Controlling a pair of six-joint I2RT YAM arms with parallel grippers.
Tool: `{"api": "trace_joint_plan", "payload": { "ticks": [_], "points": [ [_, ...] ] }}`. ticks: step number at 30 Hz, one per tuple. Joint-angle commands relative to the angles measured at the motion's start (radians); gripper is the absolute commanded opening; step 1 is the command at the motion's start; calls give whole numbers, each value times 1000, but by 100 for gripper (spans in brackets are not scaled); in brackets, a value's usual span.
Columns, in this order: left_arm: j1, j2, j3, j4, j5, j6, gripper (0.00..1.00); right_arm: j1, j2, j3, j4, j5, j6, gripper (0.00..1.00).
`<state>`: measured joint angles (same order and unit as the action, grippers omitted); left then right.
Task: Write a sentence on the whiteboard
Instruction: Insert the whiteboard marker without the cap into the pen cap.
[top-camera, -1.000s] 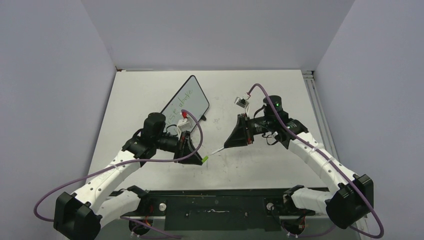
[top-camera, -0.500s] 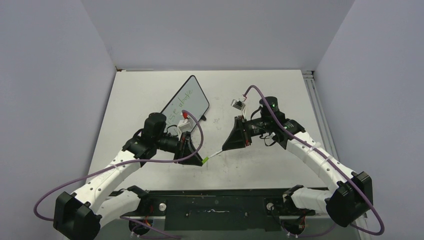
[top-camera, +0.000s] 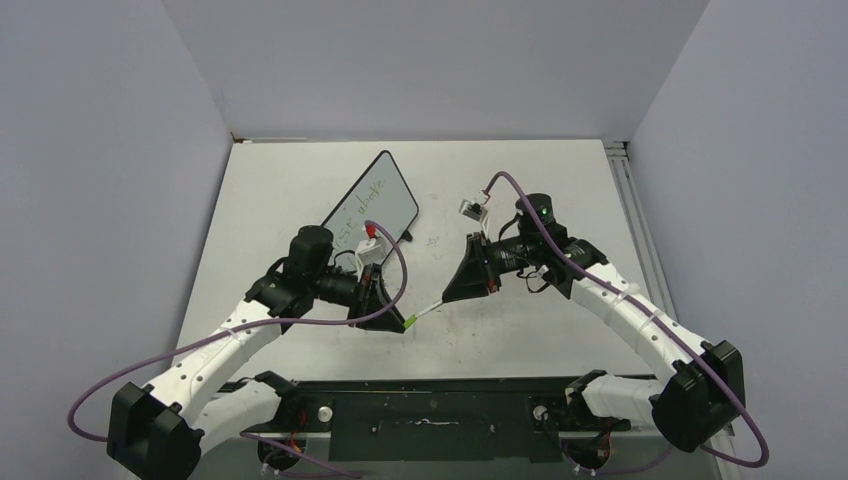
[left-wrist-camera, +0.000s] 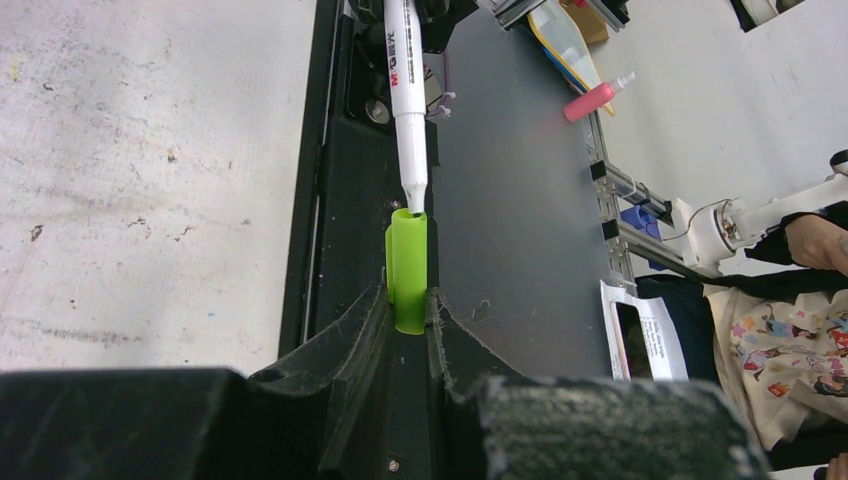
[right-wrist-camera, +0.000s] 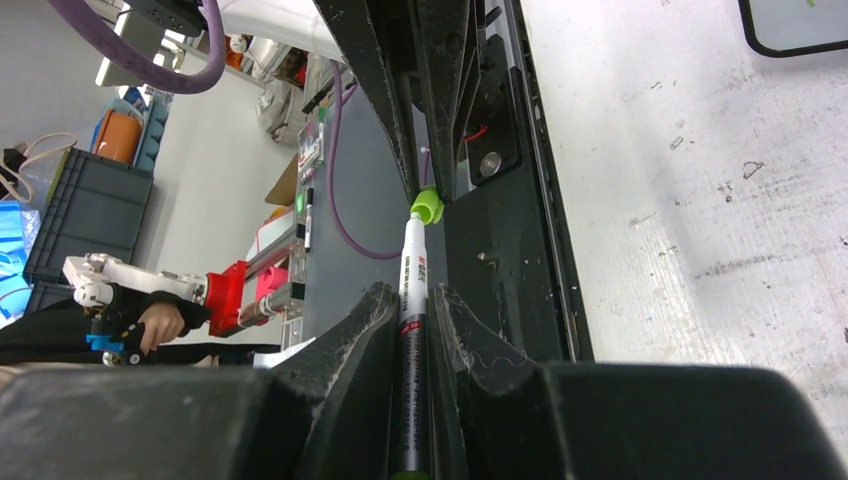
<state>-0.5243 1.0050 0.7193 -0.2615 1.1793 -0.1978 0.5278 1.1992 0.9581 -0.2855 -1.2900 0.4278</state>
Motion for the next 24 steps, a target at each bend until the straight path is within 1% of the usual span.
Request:
{"api": "trace_joint_plan", "payload": {
  "ticks": [1, 12, 19, 24],
  "points": [
    [-6, 0, 50, 16, 23, 20, 0, 18, 14, 14, 52, 0, -15, 5],
    [-8, -5, 51, 16, 23, 21, 0, 34, 24, 15, 41, -6, -28, 5],
    [-8, -9, 53, 11, 13, 26, 0, 91, 67, 50, -55, 36, -115, 5],
    [-6, -19, 52, 6, -17, 36, 0, 125, 77, 45, -34, 72, -102, 5]
  ]
}}
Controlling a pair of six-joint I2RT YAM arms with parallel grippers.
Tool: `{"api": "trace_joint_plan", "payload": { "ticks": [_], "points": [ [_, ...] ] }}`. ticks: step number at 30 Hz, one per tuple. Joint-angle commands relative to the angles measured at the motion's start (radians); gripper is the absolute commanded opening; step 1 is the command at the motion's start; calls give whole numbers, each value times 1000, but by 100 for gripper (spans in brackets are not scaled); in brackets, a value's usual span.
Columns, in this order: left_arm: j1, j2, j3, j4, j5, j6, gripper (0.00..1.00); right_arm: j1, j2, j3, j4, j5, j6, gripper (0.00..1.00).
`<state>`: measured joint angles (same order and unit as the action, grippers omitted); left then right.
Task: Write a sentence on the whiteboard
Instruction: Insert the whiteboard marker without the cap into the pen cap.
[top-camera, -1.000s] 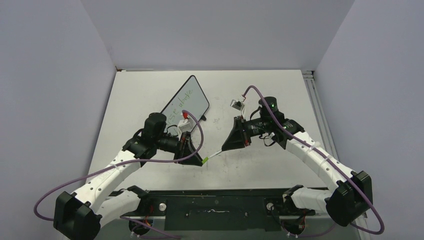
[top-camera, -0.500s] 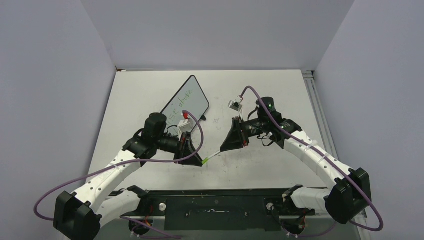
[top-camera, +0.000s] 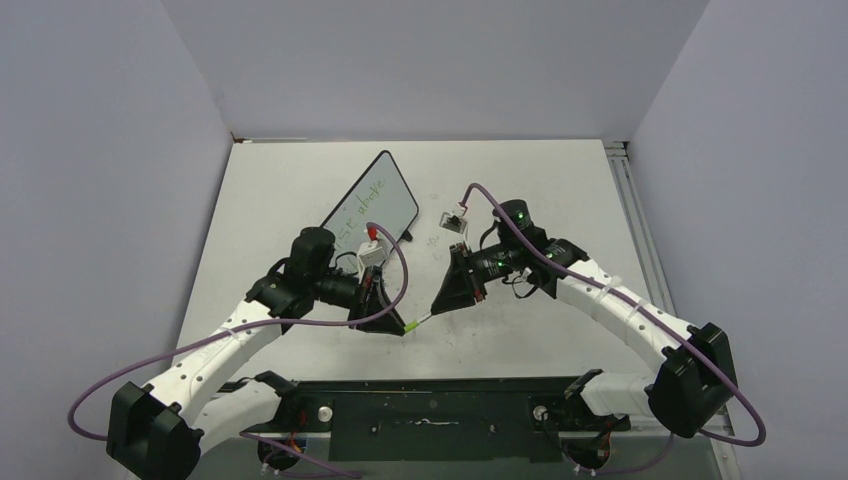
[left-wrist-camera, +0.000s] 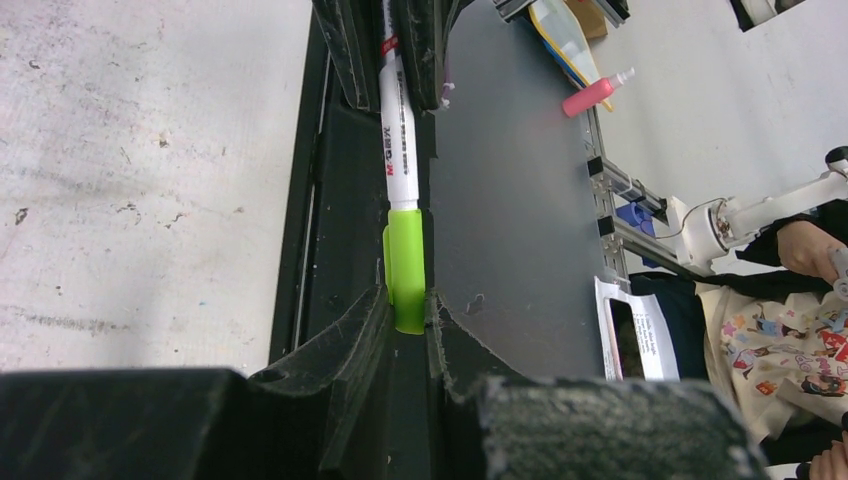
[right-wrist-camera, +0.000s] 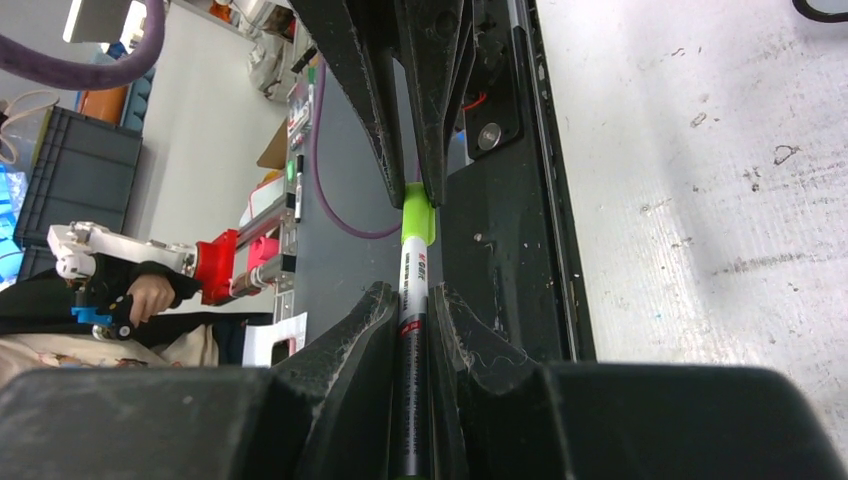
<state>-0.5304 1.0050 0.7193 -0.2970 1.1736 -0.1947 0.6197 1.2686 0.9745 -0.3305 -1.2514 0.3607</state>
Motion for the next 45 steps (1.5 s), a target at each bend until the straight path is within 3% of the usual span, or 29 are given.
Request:
{"api": "trace_joint_plan", "payload": {
  "ticks": [1, 6, 8, 21, 27, 31, 33, 38, 41, 45],
  "points": [
    [0, -21, 51, 43, -18, 32, 0, 35, 4, 20, 34, 44, -15, 5],
    [-2, -32, 42, 65, -46, 22, 0, 42, -38, -95, 347, 59, 222, 5],
    [-1, -43, 36, 79, -62, 14, 0, 59, -40, -115, 398, 65, 254, 5],
    [1, -104, 12, 131, -172, -5, 0, 195, 25, -126, 446, 110, 276, 5],
    [5, -124, 8, 129, -212, -1, 0, 222, 48, -118, 407, 100, 256, 5],
    [18, -127, 20, 106, -253, 9, 0, 220, 52, -77, 285, 162, 176, 5],
    [34, -134, 27, 92, -294, 10, 11, 198, 57, -29, 177, 274, 115, 5],
    [81, -159, 43, 63, -400, 3, 59, 22, 61, -21, 83, 458, 104, 5],
    [112, -188, 44, 58, -448, -1, 75, -107, 80, -60, 82, 497, 129, 5],
    [167, -241, 38, 84, -495, -26, 80, -133, 157, -68, 45, 691, 87, 5]
  ]
}}
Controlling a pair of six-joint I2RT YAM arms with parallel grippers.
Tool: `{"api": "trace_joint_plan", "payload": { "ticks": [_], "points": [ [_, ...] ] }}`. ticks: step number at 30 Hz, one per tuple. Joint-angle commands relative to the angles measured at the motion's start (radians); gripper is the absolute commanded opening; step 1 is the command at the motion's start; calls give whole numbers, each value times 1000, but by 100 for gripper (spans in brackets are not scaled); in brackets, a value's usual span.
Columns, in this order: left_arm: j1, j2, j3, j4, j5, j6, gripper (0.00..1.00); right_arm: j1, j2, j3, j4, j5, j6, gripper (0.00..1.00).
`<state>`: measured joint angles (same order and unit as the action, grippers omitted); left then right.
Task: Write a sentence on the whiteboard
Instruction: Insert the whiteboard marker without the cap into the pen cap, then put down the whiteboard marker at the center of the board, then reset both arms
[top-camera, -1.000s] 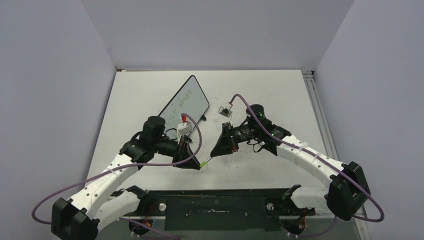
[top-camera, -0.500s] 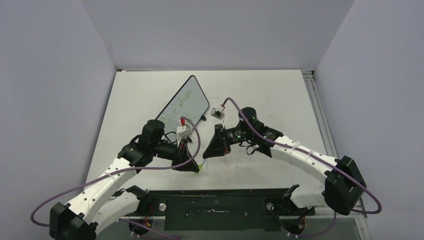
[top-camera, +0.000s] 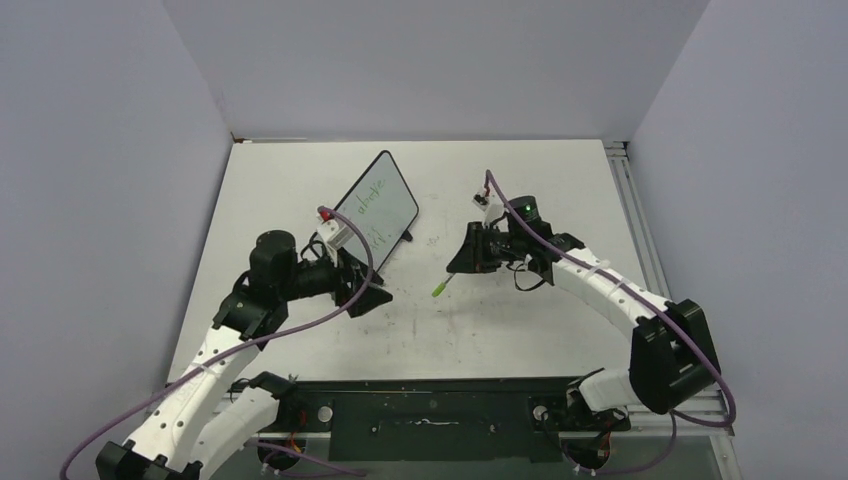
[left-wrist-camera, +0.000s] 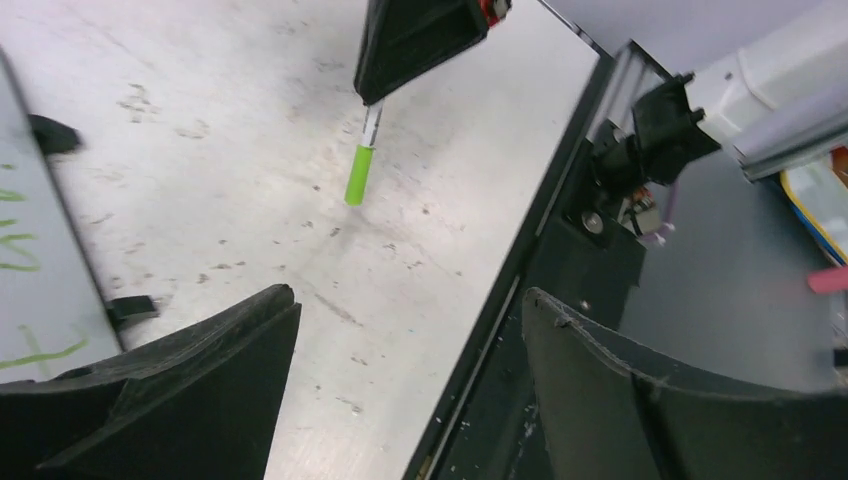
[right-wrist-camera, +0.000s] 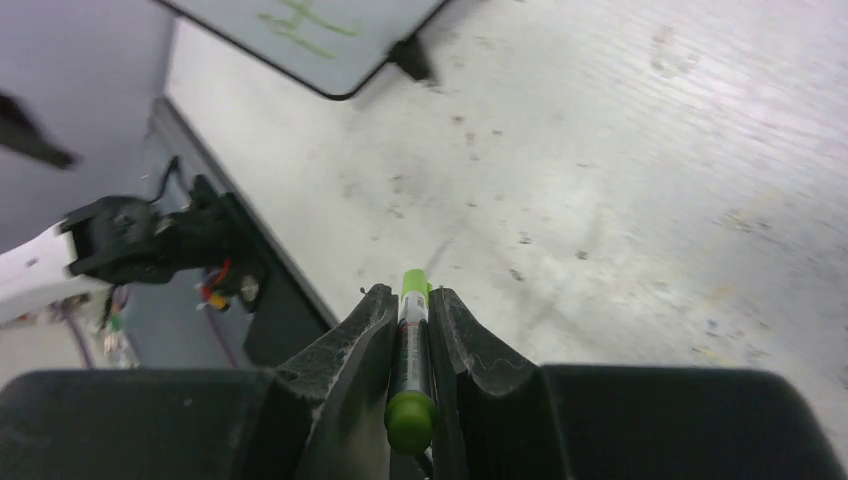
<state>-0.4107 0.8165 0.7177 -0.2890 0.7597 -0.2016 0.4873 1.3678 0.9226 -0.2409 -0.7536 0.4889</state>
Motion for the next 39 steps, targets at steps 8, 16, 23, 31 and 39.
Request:
{"api": "trace_joint_plan", "payload": {
  "ticks": [8, 16, 23, 31, 39],
  "points": [
    [274, -123, 35, 181, -97, -105, 84, -56, 269, -6, 81, 307, -46, 5],
    [366, -141, 50, 118, -313, -132, 84, -56, 352, 54, 63, 448, -94, 38],
    [382, -162, 63, 58, -470, -79, 85, -58, 314, 56, 80, 576, -91, 74],
    [405, -192, 74, -15, -740, -88, 89, -96, 115, 1, 116, 732, -87, 93],
    [405, -219, 74, -31, -852, -81, 93, -125, -210, -97, 170, 1019, -171, 100]
  ]
}}
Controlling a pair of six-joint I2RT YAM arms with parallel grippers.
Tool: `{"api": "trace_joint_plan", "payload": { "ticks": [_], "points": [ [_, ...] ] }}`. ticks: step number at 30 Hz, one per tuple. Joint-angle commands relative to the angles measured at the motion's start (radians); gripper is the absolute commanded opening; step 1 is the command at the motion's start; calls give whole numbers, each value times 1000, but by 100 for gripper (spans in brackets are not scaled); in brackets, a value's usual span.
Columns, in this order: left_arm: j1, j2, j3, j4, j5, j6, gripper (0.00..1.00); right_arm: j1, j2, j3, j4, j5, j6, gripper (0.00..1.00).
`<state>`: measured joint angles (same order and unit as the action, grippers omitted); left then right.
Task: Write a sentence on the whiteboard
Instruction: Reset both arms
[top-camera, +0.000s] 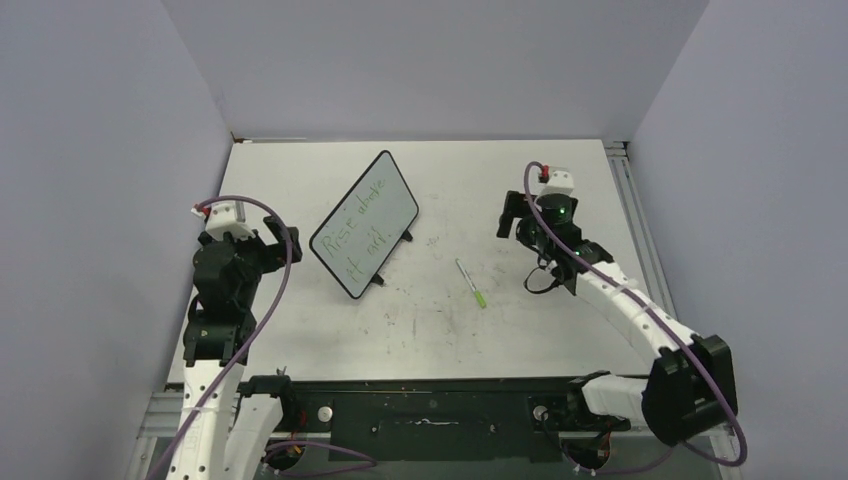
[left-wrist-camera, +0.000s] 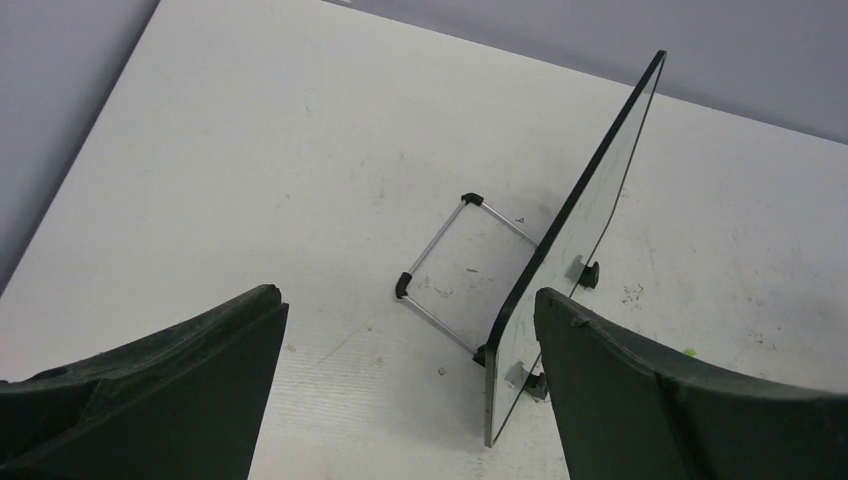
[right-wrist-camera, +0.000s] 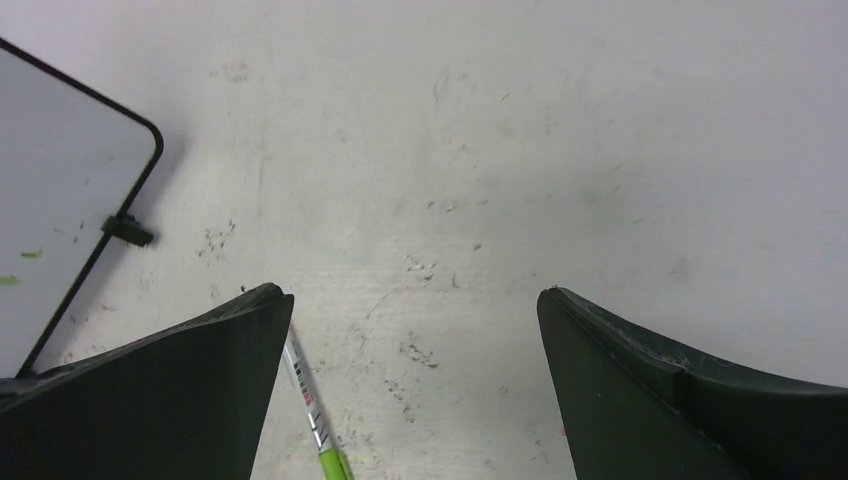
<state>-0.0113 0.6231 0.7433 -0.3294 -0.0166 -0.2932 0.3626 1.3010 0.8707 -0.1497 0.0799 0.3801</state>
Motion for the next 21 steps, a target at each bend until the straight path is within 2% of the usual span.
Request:
{"api": "trace_joint_plan", "payload": {
  "ticks": [1, 8, 21],
  "points": [
    [6, -33, 39, 19, -59, 12, 97, -1, -198, -62, 96, 204, -78, 100],
    [7, -58, 34, 23, -73, 8, 96, 1, -378, -150, 171, 275, -132, 100],
    [6, -72, 29, 14, -75, 28, 96, 0, -413, -128, 153, 265, -120, 100]
  ]
}}
